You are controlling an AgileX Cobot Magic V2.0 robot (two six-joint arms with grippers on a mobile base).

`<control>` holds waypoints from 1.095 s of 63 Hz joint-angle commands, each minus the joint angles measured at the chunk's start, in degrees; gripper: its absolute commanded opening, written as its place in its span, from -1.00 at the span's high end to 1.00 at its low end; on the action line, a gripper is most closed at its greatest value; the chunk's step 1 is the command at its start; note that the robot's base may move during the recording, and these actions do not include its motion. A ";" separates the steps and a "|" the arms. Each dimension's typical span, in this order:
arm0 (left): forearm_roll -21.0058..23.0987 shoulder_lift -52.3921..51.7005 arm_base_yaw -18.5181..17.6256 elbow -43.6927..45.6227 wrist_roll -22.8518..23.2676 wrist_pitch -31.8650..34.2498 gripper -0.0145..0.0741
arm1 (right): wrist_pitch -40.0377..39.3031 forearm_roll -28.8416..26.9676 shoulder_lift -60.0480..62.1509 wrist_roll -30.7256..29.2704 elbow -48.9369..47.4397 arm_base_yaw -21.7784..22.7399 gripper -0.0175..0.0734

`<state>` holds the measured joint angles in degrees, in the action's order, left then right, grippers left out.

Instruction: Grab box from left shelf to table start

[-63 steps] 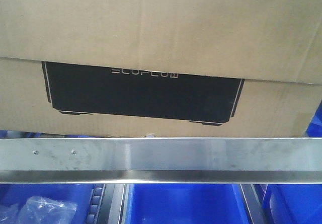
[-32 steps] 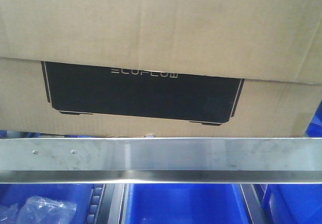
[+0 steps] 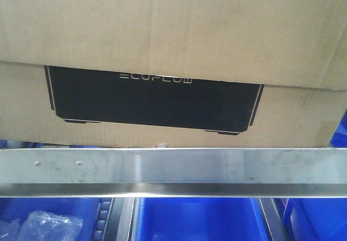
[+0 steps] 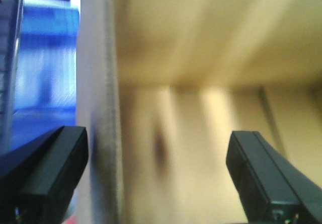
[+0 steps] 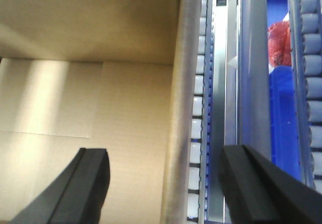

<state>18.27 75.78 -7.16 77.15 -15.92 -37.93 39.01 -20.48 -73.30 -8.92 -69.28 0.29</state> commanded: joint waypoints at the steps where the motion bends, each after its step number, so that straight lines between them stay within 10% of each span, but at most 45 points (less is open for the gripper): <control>1: -3.56 -0.49 -0.07 5.31 4.04 -2.11 -0.35 | -3.02 -1.36 1.24 -0.29 -2.42 0.34 -0.61; 9: -10.18 1.57 -0.07 8.62 8.95 -7.13 -0.35 | -2.54 -2.01 0.67 -0.29 -2.42 0.09 -0.61; 33: -10.22 7.46 -0.07 9.14 8.95 -12.86 -0.11 | -2.09 -2.00 -3.45 -0.29 -2.35 -0.33 -0.58; 53: -10.12 7.57 -0.07 9.14 8.95 -12.90 0.72 | -1.84 -2.00 -3.71 -0.29 -2.35 -0.33 0.52; 69: -10.31 7.57 -0.07 10.09 8.85 -12.79 0.70 | -1.84 -2.00 -3.52 -0.29 -2.35 -0.29 0.49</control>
<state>4.81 84.70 -7.16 85.07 -1.47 -53.06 39.98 -22.99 -78.30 -8.80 -70.02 -0.44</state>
